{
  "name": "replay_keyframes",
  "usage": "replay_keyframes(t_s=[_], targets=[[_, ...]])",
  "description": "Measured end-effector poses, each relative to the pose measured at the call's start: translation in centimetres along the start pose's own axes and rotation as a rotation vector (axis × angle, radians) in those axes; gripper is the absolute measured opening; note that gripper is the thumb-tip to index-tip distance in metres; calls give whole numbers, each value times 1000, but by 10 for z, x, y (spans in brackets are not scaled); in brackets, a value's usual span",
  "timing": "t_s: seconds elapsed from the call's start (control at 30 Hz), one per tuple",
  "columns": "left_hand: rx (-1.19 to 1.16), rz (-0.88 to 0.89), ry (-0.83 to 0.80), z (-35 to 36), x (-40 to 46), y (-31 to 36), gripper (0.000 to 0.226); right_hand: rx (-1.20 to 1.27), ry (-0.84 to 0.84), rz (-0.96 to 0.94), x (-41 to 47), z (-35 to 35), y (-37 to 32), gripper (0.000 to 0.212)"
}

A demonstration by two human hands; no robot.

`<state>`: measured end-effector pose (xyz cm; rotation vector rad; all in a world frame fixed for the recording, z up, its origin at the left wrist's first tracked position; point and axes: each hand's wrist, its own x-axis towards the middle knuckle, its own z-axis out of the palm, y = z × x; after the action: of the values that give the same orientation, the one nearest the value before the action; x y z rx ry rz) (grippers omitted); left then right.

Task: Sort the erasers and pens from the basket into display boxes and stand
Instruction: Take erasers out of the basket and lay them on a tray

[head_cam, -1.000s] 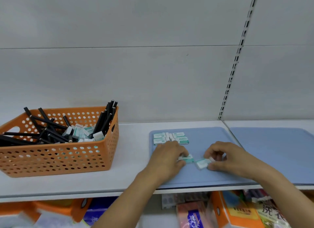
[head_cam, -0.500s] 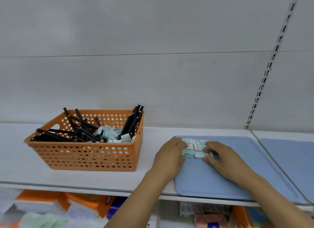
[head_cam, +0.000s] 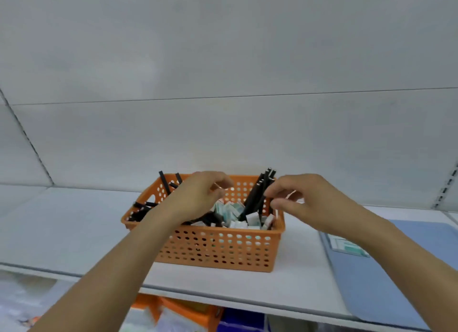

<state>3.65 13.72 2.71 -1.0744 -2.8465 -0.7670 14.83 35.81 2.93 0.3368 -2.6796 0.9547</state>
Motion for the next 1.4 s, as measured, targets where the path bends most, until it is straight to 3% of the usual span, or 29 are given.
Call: replay_keyframes(t_s=[0.13,0.23,0.3,0.37,0.57,0.73,0.9,1.03,1.13,1.4], targets=[[150,25,-394,7,37,-26,45,-321,-267,73,40,22,-15,13],[235,73,-561,10,51,-29,59,-439,-463,133,55,39,-14,7],[265,131,-605,8,55,-28,58,-450,-551,181,60,47,-12,5],[239,179,-633,8,59,-31,50,-435,-591,207,63,51,-14,20],[182,280,-625,11,66,-32,49,-427,-572,238,66,51,-17,23],[270,278,-687,5,70,-32,47,-413,-588,271,67,57,-20,30],[292,373,-604,12,69,-29,42,-367,-589,271,69,55,-15,20],[215,356,-561,9,64,-42,28,-291,-582,246,69,54,-15,12],[216,313,-431,1,58,-54,17,-274,-599,247,71,54,-14,13],[-266,74,-113,-24,33,-69,4,-9,-439,249,68,44,-11,12]])
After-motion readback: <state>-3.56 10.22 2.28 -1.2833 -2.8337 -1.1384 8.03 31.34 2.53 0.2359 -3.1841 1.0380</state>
